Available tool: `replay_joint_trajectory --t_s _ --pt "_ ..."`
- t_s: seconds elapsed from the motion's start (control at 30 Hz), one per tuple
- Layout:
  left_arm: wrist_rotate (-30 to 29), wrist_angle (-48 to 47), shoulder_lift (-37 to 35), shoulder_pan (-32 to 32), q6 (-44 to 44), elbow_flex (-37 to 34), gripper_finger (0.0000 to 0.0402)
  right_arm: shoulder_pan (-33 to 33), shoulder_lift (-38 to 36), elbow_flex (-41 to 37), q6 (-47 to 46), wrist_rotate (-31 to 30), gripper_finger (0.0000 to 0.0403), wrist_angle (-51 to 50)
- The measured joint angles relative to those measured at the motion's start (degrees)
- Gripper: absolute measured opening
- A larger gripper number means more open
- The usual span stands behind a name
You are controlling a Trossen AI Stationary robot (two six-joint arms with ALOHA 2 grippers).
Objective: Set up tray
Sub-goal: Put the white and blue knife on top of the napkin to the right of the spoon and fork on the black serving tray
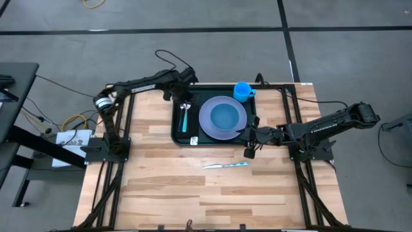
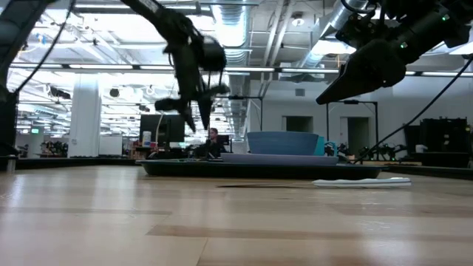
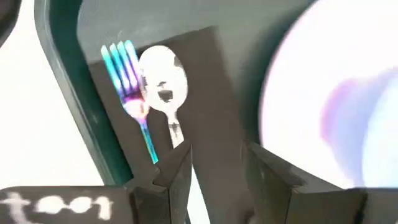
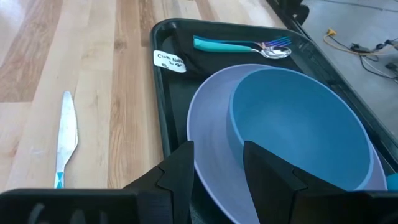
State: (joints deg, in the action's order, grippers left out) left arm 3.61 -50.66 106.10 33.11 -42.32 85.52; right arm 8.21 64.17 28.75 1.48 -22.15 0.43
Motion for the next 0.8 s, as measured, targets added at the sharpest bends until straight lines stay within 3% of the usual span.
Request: replay_joint_trajectory --t_s 0.23,0.53,0.67,0.8 --pt "-2.58 1.71 -9.29 -9.33 9.29 0.02 0.0125 -0.10 -0.01 0.00 0.51 -0.15 0.0131 -0.04" --pt "-6.77 4.26 -11.65 -31.35 15.71 -0.07 0.0125 -0.11 -0.01 0.00 3.07 -0.04 0.0131 -0.28" --pt "-13.74 0.41 -11.63 -41.22 19.07 -0.37 0.0125 0.02 -0.01 0.00 3.05 4.51 0.0131 -2.04" --pt "-22.68 -2.31 -11.63 -49.92 16.16 -0.39 0.0125 0.09 0.00 -0.01 2.95 10.14 0.0131 -5.18"
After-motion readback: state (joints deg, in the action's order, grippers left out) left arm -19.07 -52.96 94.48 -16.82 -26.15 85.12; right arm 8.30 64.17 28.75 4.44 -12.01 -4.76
